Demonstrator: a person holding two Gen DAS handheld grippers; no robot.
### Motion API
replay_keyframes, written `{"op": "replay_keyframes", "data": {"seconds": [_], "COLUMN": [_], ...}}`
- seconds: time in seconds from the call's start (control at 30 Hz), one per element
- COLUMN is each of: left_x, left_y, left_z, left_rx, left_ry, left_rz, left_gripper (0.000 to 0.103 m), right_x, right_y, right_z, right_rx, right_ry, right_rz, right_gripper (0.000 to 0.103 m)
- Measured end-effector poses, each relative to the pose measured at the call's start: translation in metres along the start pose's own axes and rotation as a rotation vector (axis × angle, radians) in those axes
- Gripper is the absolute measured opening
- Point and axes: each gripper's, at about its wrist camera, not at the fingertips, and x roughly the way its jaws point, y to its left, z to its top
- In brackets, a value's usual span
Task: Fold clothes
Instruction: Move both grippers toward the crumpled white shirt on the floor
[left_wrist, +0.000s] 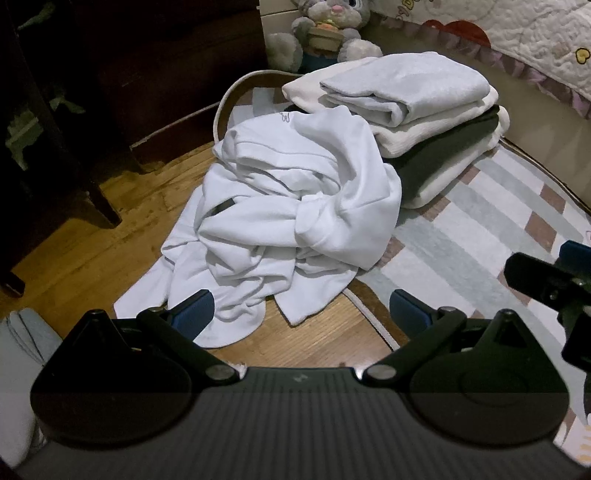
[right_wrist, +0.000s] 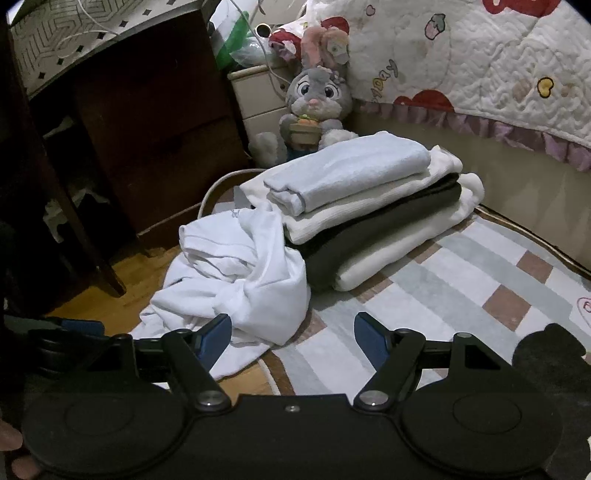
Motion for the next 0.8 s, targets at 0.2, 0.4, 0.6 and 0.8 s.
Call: {"op": "replay_keyframes", "data": {"seconds": [0.2, 0.4, 0.6, 0.8], "left_x": [0.0, -0.003, -0.003, -0.003], "left_y": [0.004, 0.017, 0.017, 0.013], "left_z": [-0.003, 0.002, 0.004, 0.003], "left_rx": [-0.006, -0.066, -0.067, -0.056], "left_ry": [0.002, 0.0, 0.003, 0.008], "left_rz": [0.01, -0.002, -0.002, -0.009], "left_gripper": [0.103, 0.103, 0.103, 0.103], "right_x": [-0.003, -0.005, -0.005, -0.002], "right_y": [-0.003, 0.001, -0.009, -0.01], "right_z": [-0.002, 0.0, -0.001, -0.002], "right_rx": [-0.005, -0.009, 0.017, 0.014], "right_ry": [-0.001, 0.011, 0.014, 0.024], "right_rz": [0.002, -0.022, -0.051, -0.043], "right_gripper": [0.078, 0.078, 0.078, 0.078]}}
